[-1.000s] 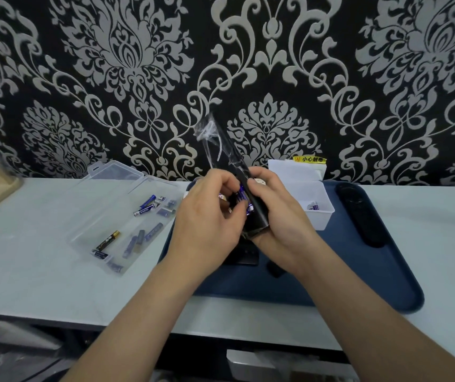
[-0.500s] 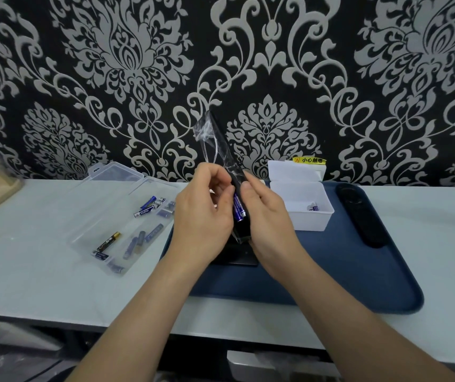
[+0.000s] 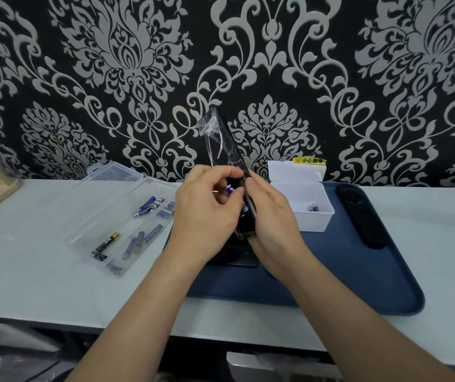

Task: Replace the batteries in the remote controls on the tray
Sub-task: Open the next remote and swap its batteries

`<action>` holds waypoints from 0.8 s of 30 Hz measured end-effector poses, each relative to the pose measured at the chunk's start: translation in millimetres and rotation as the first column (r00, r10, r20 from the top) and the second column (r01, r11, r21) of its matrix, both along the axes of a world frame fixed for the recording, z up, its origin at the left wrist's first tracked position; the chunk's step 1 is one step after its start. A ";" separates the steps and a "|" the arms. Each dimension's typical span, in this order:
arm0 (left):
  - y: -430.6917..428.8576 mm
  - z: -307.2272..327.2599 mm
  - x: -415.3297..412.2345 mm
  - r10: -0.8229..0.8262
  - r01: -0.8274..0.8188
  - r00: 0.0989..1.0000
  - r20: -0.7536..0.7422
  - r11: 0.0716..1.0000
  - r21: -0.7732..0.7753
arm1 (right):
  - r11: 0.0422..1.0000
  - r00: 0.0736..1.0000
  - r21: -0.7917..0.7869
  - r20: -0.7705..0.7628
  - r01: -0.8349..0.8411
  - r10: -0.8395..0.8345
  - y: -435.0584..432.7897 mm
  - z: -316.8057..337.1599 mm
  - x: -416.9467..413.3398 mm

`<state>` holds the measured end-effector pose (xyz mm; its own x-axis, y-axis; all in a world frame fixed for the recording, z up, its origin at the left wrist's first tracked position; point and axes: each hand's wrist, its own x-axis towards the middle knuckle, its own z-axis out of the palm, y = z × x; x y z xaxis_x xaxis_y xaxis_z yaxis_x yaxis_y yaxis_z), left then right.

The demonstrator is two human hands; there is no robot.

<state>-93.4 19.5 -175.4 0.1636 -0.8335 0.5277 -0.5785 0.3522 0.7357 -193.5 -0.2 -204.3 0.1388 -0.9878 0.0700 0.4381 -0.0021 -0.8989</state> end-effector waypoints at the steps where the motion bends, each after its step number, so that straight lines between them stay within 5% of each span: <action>1: -0.3 1.8 -0.1 -0.009 0.013 0.996 -0.087 0.999 0.042 | 1.000 0.999 0.019 0.034 -0.009 0.009 0.6 1.7 -1.3; 6: -0.9 11.0 0.4 -0.129 0.217 0.786 -0.605 0.973 0.075 | 0.998 0.993 0.047 0.112 -0.046 0.040 1.6 10.5 -14.0; 10: -14.6 9.6 -2.8 -0.102 0.228 0.555 -0.825 0.973 0.033 | 0.998 0.996 -0.028 0.064 0.057 -0.056 -3.8 22.6 -44.3; 19: -42.2 -17.1 -62.1 -0.136 0.221 0.927 -0.349 0.952 0.214 | 0.952 0.955 -0.097 -0.020 0.292 -0.295 -16.9 27.3 -106.2; 24: -44.5 -21.8 -71.4 -0.152 0.195 0.967 -0.206 0.959 0.204 | 0.986 0.985 0.050 0.059 0.162 -0.165 -17.3 28.6 -110.5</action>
<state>-164.7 -25.0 -197.3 0.0837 -0.9499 0.3011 -0.3683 0.2512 0.8951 -304.0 -17.5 -175.7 -0.0277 -0.9992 0.0282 0.4908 -0.0382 -0.8704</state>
